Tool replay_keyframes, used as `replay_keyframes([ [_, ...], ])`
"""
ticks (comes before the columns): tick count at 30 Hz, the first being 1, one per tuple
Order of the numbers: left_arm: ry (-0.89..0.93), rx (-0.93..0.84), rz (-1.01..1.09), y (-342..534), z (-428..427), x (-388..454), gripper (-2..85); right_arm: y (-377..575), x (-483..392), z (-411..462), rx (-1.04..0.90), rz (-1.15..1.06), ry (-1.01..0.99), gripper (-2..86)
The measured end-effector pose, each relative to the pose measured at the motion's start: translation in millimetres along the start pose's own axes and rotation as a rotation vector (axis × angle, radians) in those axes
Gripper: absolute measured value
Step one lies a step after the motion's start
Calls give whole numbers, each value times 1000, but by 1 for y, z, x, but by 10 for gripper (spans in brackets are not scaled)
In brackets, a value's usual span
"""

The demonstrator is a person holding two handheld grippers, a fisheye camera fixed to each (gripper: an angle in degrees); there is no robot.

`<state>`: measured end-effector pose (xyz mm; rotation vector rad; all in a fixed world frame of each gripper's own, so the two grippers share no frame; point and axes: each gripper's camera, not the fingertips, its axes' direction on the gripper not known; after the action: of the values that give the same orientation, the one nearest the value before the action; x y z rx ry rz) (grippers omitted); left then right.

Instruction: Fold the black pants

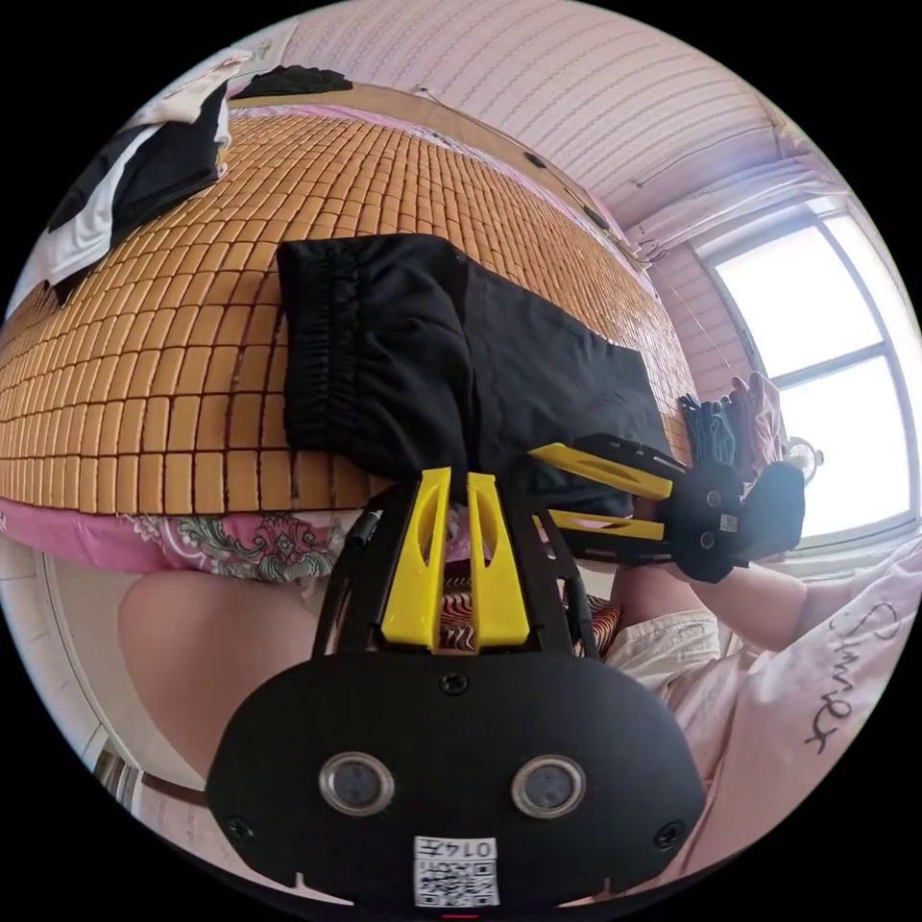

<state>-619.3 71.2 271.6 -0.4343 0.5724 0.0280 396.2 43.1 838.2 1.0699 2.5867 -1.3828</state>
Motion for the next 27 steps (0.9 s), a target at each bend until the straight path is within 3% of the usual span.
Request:
replay_keyframes([
  [6, 81, 3, 4, 0, -4, 3, 49, -7, -10, 7, -19, -42, 46, 48],
  [13, 229, 84, 44, -18, -12, 9, 141, 9, -1, -30, 147, 56, 97, -1],
  [18, 247, 37, -37, -31, 1, 3, 180, 26, 14, -45, 249, 183, 90, -3],
  [23, 332, -26, -91, -35, 16, 1, 142, 41, 35, -42, 289, 285, -6, -3],
  [27, 417, 46, -97, -34, 9, 7, 40, 48, 43, -45, 326, 217, -2, -1],
])
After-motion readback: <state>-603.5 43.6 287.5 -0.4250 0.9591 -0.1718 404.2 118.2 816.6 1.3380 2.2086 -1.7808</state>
